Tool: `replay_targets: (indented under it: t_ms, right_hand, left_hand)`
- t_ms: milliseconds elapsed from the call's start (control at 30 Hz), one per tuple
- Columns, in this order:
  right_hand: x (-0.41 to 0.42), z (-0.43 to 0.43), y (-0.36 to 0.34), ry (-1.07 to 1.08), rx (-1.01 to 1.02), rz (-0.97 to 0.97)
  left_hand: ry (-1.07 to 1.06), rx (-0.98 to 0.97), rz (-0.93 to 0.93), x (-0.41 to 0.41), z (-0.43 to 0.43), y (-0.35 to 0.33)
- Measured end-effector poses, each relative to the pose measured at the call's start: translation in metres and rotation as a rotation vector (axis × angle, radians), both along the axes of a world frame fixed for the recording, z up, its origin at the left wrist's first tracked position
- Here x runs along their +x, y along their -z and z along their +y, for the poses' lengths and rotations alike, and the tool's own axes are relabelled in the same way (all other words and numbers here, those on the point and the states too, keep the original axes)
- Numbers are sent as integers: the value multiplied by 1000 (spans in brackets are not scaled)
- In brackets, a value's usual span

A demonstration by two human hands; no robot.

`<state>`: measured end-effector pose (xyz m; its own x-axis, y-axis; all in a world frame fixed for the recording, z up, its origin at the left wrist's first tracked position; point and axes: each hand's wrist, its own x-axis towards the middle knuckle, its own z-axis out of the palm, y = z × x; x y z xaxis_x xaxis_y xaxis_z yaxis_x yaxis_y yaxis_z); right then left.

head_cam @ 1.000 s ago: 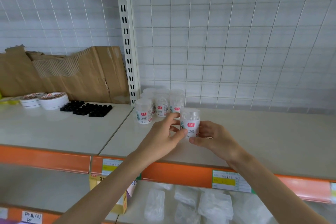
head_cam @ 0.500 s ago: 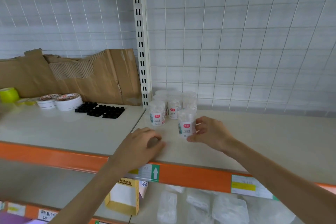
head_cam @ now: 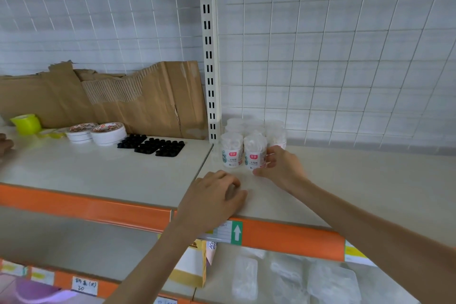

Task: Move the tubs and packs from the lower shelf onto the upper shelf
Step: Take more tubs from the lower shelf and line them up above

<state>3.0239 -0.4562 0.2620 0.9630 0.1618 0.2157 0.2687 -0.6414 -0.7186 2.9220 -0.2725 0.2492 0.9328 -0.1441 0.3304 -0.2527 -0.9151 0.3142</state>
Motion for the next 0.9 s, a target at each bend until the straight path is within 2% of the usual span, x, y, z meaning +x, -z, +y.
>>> replay_targets:
  t_ms: [733, 900]
  right_hand:
    - [3, 8, 10, 48, -43, -74]
    - [-3, 8, 8, 42, -43, -42]
  left_hand:
    - [9, 79, -1, 4, -1, 4]
    - [14, 74, -8, 2, -2, 2]
